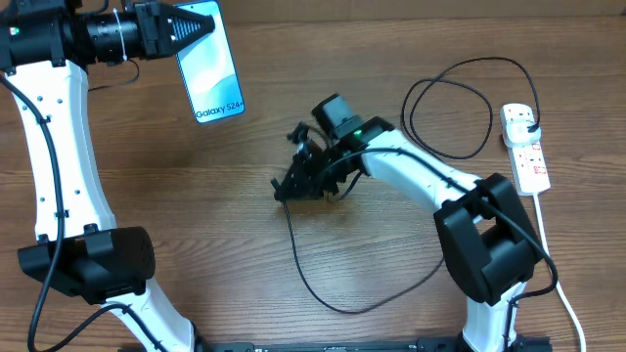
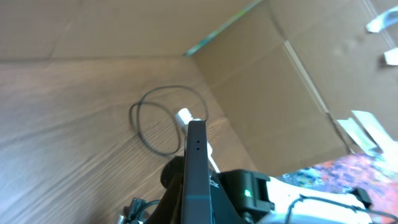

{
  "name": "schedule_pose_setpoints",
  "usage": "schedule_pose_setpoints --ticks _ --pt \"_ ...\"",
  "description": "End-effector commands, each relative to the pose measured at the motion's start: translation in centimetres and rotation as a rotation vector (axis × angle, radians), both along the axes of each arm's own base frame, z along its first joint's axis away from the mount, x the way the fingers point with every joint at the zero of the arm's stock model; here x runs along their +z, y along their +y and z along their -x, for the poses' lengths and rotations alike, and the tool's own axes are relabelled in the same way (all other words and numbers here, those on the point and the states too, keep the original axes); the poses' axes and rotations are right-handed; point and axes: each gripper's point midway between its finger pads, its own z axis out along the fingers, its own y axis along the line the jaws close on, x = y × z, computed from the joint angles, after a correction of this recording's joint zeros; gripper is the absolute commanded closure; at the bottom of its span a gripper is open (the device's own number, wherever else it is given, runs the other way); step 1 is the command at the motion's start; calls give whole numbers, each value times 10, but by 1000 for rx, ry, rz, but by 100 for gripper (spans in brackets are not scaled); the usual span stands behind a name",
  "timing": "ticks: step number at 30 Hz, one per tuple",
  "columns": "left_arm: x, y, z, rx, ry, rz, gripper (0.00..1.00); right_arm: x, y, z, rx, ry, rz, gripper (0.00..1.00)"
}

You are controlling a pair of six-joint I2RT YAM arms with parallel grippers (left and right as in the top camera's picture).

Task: Plug charger to phone and switch on socket
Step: 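Lift the USB-C plug with the right gripper toward the phone's bottom port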

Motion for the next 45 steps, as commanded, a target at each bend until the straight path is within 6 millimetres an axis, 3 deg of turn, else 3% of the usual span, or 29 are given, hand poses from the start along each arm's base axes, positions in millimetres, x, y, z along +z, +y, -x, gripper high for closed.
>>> schedule_pose_setpoints --ticks 1,2,4,13,20,26,32,45 --pt "37 -10 19 -117 -101 124 96 63 0 -5 89 36 -346 96" --pt "42 -10 19 -128 -110 141 96 87 -7 -13 126 12 -485 96" --pt "46 -10 15 -121 -97 149 96 101 -14 -20 142 -2 -559 96" --pt "53 -2 -11 4 9 152 95 128 -22 -55 114 -91 -609 96" --pt "60 7 -32 126 67 170 95 169 -16 -72 106 -218 -662 96" --pt "56 14 -44 220 129 180 95 202 -16 -73 86 -291 -716 96" --pt "54 18 -51 276 165 188 96 218 -16 -76 32 -273 -743 96" --pt "67 -13 -51 207 83 182 95 241 -20 -71 6 -271 -799 96"
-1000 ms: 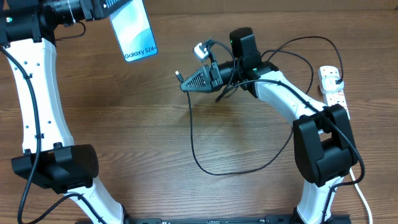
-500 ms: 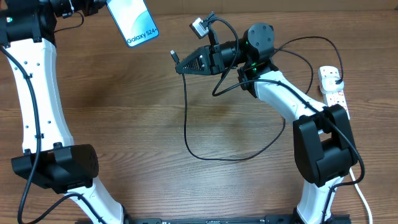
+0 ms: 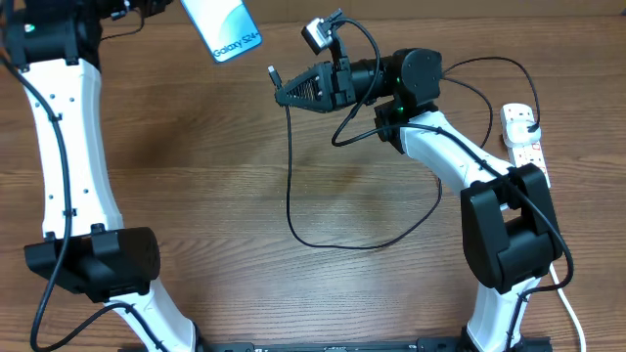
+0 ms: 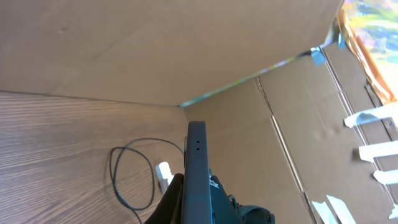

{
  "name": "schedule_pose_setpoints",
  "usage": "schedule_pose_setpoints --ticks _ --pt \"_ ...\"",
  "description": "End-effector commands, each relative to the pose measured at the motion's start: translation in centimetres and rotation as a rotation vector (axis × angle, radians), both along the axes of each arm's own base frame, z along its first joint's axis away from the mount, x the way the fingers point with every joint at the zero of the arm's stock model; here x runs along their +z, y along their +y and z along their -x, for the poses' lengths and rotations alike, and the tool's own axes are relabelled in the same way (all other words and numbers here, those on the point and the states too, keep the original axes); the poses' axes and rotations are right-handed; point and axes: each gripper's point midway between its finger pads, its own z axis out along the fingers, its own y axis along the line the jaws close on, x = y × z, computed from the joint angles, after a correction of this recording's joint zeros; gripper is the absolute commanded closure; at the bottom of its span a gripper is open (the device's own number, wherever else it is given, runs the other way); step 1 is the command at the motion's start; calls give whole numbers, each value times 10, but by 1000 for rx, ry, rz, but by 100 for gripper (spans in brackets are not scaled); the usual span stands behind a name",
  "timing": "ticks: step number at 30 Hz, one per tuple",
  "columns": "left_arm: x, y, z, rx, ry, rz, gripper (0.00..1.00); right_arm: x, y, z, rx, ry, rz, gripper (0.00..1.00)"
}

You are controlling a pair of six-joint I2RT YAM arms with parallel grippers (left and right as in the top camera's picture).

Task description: Plug charger to phone and switch on socket

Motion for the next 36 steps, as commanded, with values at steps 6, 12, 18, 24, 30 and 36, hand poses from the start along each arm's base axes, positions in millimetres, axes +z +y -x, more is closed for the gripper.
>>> schedule_pose_setpoints --ticks 6,12,18,24,30,36 --pt "17 -11 8 -16 -7 28 96 24 -2 5 -14 11 -61 96" --pt "18 -11 7 -15 -10 32 95 26 -2 4 -21 18 -70 96" --pt "18 -16 5 -1 0 34 96 31 4 4 -33 30 -97 96" --pt "17 -25 3 3 0 27 96 32 5 4 -37 31 -103 96" --pt "17 -31 5 -11 -8 21 96 33 5 2 -44 33 -110 96" --pt "17 -36 6 -21 -12 18 96 33 5 2 -44 33 -109 96"
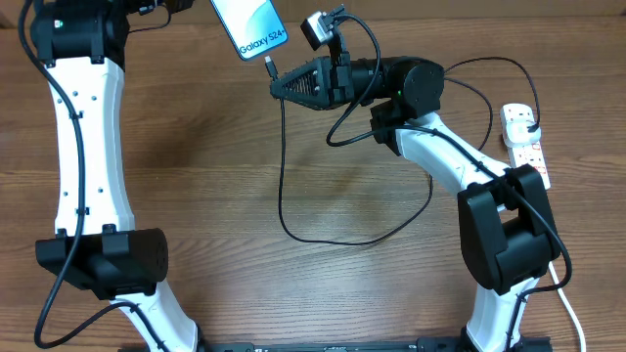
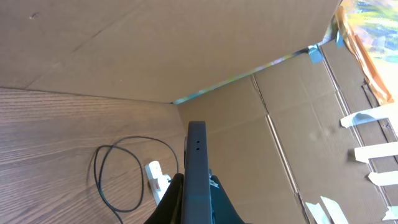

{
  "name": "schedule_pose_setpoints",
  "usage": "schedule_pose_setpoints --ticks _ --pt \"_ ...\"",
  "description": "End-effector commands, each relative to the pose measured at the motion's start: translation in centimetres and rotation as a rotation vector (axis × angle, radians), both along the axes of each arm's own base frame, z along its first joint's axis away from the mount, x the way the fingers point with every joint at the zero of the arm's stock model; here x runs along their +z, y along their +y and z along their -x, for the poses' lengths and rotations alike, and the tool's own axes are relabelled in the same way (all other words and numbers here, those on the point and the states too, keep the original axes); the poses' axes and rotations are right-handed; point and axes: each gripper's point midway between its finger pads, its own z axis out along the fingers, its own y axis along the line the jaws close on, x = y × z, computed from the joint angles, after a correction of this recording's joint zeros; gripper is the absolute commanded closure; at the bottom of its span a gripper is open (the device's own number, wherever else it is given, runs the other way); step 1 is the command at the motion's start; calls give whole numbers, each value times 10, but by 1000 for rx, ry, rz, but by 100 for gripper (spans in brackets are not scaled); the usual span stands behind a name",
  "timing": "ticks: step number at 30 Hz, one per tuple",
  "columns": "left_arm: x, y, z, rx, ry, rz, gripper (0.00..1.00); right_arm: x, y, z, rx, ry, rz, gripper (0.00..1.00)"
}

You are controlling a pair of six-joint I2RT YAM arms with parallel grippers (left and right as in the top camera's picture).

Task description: Plug charger to phone and switch on socket

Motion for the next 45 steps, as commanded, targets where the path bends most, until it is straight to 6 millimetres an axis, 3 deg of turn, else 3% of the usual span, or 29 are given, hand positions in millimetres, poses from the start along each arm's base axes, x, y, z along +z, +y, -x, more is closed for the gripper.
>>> schedule_pose_setpoints --ticks 1,26,45 --pt "14 -6 9 -16 -33 3 96 9 0 0 -9 -15 -22 96" --pt "16 -13 21 -105 -78 -5 96 9 0 0 -9 -16 -21 96" --pt "15 -10 19 -93 -106 -25 96 9 0 1 -6 -16 -18 96"
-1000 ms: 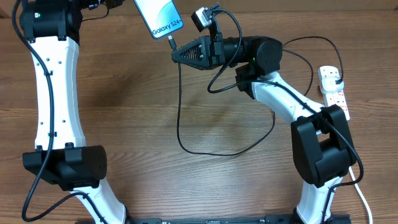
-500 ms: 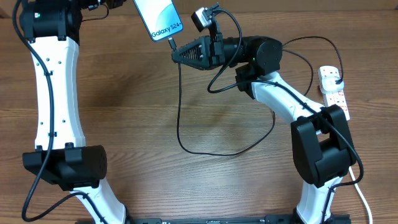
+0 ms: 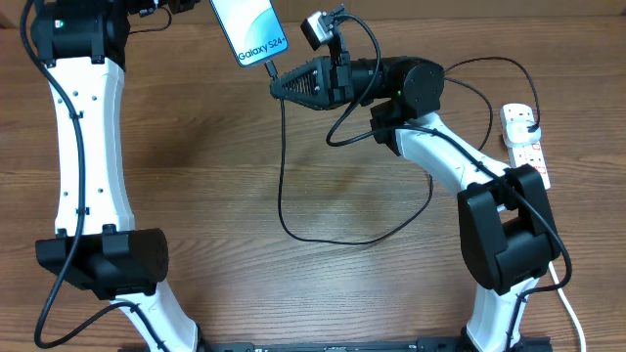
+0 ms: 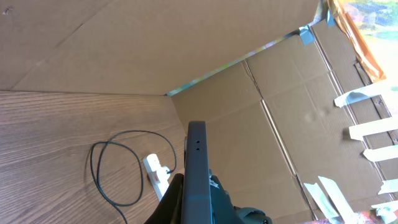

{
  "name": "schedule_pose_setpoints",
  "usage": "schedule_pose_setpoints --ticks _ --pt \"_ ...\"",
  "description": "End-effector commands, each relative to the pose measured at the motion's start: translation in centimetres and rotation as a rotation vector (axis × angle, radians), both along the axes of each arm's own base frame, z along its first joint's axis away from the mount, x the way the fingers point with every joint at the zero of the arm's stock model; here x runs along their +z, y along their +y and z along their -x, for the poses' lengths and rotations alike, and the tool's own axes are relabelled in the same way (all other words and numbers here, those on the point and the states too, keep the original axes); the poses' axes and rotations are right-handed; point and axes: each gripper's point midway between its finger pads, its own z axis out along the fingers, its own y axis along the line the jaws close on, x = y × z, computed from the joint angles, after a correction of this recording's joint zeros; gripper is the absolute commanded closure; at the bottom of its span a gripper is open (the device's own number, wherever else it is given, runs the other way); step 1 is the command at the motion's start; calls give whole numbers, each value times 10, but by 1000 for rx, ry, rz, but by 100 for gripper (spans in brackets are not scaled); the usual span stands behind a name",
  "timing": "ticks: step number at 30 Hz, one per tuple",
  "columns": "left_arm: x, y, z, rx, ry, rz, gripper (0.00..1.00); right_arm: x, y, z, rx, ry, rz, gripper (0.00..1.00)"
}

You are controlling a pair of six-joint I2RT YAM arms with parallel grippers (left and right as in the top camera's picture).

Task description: Plug charger to phone and switch on socket

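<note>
A phone [image 3: 252, 29] with a lit screen reading Galaxy S24+ is held off the table at the back, with my left gripper [image 3: 201, 8] shut on its upper part. In the left wrist view the phone [image 4: 196, 155] shows edge-on between my fingers [image 4: 175, 200]. My right gripper [image 3: 280, 88] is shut on the black charger cable's plug [image 3: 269, 70]. The plug tip meets the phone's lower edge; whether it sits in the port cannot be told. The cable [image 3: 282, 156] hangs down, loops over the table and runs to a white power strip [image 3: 526, 149].
The power strip [image 4: 155, 175] lies at the right edge with an adapter [image 3: 518, 117] plugged in, and a coil of cable [image 3: 460, 98] beside it. Cardboard walls [image 4: 155, 43] close off the back and the side of the wooden table [image 3: 196, 196].
The phone has shifted slightly, so its lower edge now sits against the plug. My left wrist has turned a little. The right arm and the cable have not moved.
At first I held the phone up at the back left while my right gripper was down on the plug end mid-table. Then the plug was lifted to the back, apart from the phone. Then the phone stood just beside the plug, and now touches it.
</note>
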Motion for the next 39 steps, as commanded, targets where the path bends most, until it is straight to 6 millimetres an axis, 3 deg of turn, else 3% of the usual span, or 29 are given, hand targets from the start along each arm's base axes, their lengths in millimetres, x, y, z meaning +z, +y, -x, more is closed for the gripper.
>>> schedule_pose_setpoints --ticks 1,24,39 --pt "13 -2 9 -15 -56 -11 96 9 0 1 -5 -17 -18 96" --pt "12 1 3 18 -76 -33 96 7 0 3 5 -21 -8 96" --pt "14 -9 14 -51 -47 2 96 7 0 2 4 -21 -9 96"
